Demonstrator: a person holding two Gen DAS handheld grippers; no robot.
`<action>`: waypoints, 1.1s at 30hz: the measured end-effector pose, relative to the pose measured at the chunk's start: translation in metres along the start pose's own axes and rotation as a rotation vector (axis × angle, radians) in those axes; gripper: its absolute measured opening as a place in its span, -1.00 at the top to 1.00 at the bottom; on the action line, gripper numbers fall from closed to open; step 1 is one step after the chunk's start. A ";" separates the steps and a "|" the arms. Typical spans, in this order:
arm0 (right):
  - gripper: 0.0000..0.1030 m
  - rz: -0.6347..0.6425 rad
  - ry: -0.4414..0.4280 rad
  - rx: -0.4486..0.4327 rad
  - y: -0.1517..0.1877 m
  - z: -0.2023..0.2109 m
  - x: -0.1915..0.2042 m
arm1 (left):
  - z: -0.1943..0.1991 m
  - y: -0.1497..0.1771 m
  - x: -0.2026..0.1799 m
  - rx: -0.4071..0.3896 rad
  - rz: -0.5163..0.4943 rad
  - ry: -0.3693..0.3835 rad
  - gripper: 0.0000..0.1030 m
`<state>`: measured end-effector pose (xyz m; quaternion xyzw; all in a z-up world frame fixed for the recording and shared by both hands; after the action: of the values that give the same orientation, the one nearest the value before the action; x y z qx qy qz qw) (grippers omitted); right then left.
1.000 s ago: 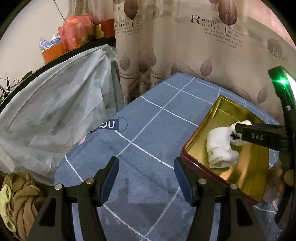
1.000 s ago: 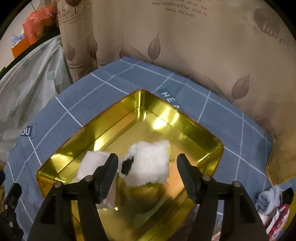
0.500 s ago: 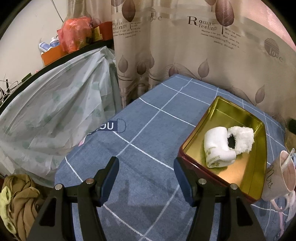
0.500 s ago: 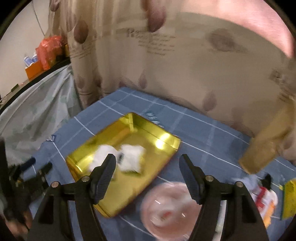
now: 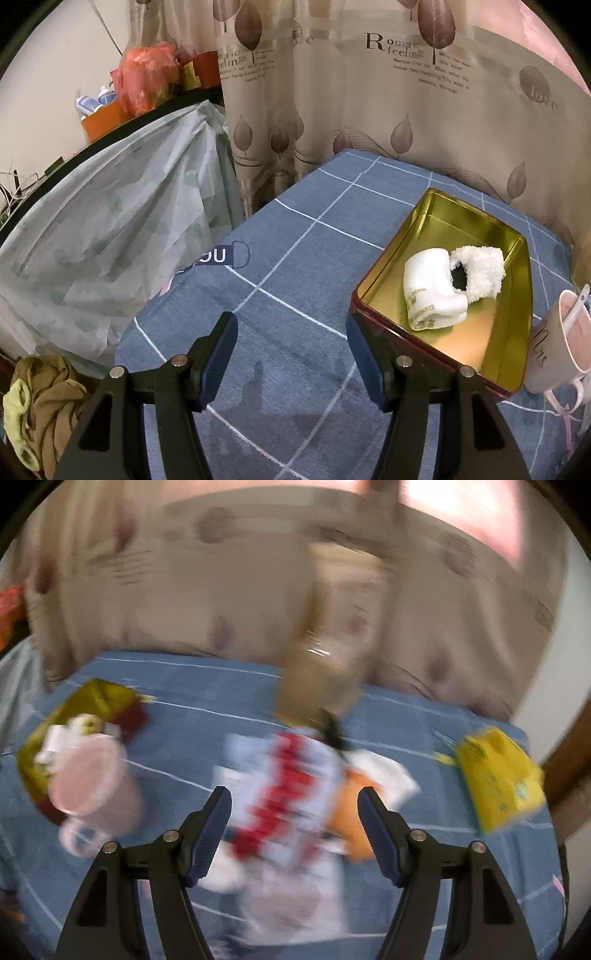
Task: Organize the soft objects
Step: 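Move the right gripper back to the pile and grasp the orange toy figure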
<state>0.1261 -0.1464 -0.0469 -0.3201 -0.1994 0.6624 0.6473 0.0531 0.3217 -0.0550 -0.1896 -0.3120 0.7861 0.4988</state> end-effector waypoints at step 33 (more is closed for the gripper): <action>0.07 -0.045 -0.105 0.033 0.037 -0.091 -0.049 | 0.066 0.007 -0.149 -0.054 -0.356 0.251 -0.22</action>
<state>0.1594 -0.2117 -0.1288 -0.2698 -0.2292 0.6668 0.6557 0.0722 0.1646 -0.0132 -0.2410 -0.2969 0.6472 0.6595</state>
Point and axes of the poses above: each gripper's, at about its wrist camera, not at the fingertips, and z roughly against the way its jaws point, x to its left, y to its underside, the point moved 5 cm from there along -z, roughly the way its jaws point, and after that the axes turned 7 degrees about y, right-handed, at the moved point
